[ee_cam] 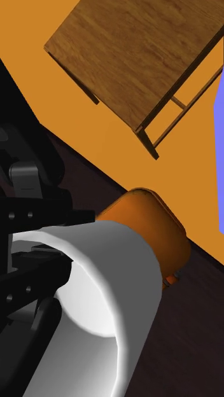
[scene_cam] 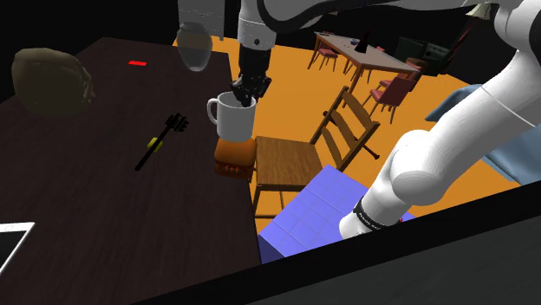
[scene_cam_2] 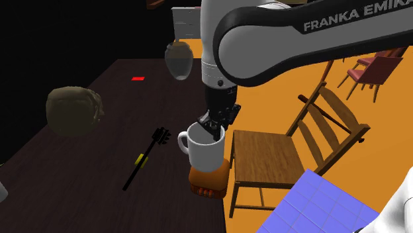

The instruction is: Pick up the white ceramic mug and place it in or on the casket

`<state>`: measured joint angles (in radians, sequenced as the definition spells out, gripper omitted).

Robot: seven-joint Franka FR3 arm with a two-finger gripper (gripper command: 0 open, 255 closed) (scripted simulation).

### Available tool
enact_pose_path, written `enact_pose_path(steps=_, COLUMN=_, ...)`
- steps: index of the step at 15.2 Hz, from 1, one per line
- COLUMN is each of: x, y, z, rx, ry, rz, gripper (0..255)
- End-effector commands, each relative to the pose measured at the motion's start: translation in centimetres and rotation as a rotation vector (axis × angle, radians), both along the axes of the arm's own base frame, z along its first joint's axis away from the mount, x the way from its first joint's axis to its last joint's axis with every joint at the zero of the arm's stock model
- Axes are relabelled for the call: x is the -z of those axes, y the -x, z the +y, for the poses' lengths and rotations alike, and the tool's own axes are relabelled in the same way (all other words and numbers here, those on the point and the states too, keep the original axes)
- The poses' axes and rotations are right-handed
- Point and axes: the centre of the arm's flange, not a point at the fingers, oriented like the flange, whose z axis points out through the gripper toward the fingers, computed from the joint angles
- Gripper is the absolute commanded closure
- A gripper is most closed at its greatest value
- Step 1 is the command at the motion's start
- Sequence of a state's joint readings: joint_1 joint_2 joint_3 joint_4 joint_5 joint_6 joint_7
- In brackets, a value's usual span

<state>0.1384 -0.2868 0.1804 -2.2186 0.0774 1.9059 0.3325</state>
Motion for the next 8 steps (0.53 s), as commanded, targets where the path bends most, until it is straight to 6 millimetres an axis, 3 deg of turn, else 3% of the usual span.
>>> enact_pose_path(steps=1, x=1.0, y=0.0, z=0.1, rx=0.0, ry=0.0, rz=-0.001, gripper=255)
enact_pose_path(steps=8, x=4.5, y=0.0, z=0.1, rx=0.0, ry=0.0, rz=-0.001, gripper=255)
